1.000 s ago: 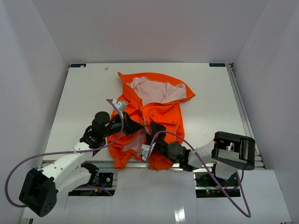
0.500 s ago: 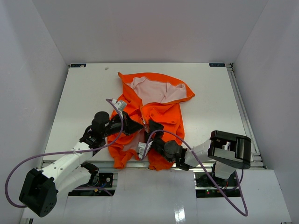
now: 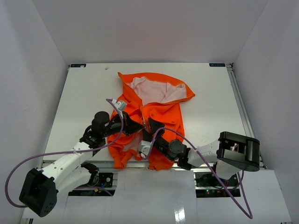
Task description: Zip up the jacket
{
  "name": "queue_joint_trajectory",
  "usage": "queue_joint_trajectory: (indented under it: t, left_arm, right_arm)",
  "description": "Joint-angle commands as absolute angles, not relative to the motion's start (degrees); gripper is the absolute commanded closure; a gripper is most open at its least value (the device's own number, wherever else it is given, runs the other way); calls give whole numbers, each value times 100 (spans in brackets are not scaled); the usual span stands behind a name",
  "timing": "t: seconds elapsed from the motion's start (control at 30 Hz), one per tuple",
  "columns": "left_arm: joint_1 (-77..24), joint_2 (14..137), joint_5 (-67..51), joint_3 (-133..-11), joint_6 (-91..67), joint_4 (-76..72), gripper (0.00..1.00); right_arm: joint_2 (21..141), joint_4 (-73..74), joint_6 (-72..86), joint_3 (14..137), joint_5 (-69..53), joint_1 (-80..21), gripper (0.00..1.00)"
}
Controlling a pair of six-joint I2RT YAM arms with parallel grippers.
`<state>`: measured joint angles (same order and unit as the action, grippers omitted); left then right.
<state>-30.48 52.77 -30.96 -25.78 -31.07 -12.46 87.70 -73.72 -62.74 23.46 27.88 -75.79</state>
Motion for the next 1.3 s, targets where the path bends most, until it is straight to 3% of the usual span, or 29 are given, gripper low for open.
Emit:
queue_joint_trajectory:
  t: [0.0, 0.33, 0.67, 1.27]
  left_arm:
    - [-3023, 5230, -3252, -2753, -3140, -1389, 100]
    - [-3023, 5186, -3287, -2751, -3155, -1372, 100]
    - [-3023, 5192, -3312, -2716, -3164, -1415, 100]
    - [-3026, 5186, -3340, -2661, -3182, -1479, 100]
  right_arm:
    - [8849, -9244, -6240, 2397, 2795, -7600, 19]
    - [8984, -9450, -6295, 2507, 2779, -7594, 20]
    - [9063, -9826, -6407, 2507, 2846, -7585, 33]
    - [8620, -9932, -6010, 2340, 2614, -7585, 35]
